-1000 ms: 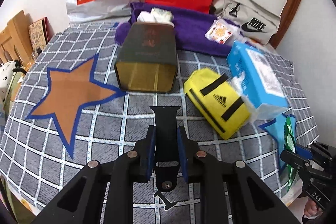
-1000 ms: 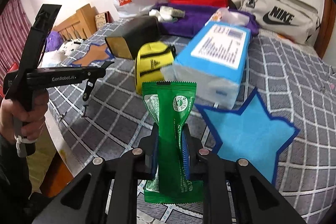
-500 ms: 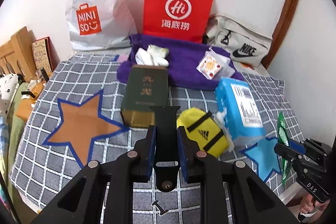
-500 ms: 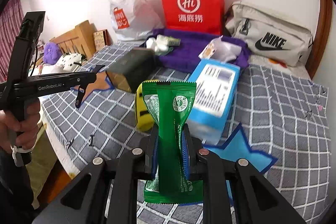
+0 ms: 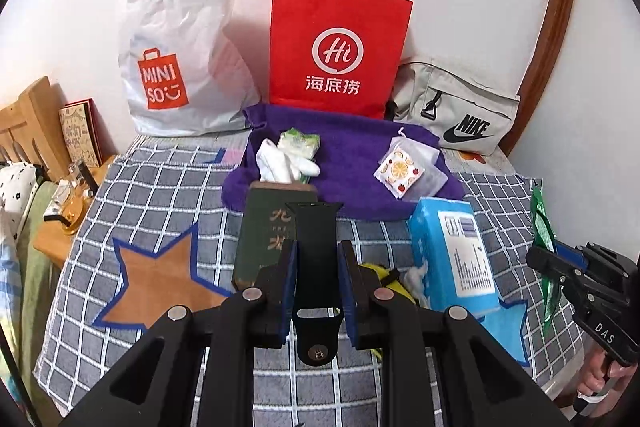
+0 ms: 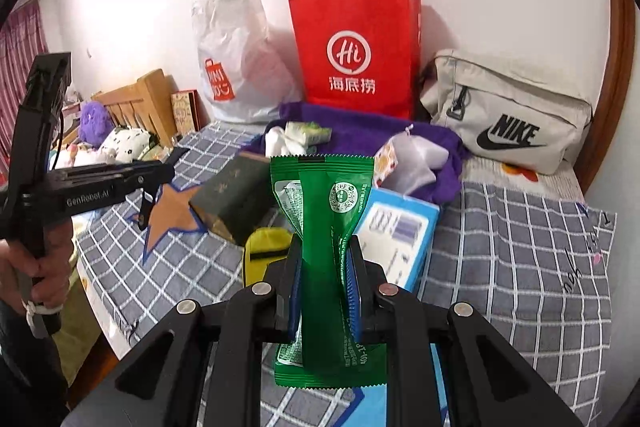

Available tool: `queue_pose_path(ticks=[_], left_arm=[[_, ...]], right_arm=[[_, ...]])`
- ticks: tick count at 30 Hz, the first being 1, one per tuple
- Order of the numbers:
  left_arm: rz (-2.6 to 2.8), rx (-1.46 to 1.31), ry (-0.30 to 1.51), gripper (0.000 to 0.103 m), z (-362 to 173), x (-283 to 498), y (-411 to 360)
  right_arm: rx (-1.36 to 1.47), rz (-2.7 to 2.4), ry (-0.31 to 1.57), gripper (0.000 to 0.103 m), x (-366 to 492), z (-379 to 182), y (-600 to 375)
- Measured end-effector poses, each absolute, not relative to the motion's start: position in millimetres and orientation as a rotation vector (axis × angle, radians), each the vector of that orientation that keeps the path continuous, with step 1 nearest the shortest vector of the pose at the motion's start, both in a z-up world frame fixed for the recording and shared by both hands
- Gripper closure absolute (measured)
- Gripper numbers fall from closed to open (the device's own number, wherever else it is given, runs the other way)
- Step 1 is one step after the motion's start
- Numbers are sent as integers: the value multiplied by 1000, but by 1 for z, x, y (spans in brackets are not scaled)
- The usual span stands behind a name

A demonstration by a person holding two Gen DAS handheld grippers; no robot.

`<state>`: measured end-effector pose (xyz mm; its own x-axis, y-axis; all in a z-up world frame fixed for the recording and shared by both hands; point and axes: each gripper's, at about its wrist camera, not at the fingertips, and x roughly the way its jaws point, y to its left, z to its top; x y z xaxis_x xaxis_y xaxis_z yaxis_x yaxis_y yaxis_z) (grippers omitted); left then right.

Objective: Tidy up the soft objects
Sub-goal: 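Carry the black strap with the left tool while the right tool carries the green packet to the towel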

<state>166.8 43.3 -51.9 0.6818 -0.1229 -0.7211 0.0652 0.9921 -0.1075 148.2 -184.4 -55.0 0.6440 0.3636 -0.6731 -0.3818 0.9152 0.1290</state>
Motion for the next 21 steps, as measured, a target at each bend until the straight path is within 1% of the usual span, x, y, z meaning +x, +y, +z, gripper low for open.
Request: queue_pose_path(ticks=[21], left_arm=[[-104, -62, 818, 83, -50, 249, 35]], right_arm=[[27, 358, 780, 84, 246, -50, -208]])
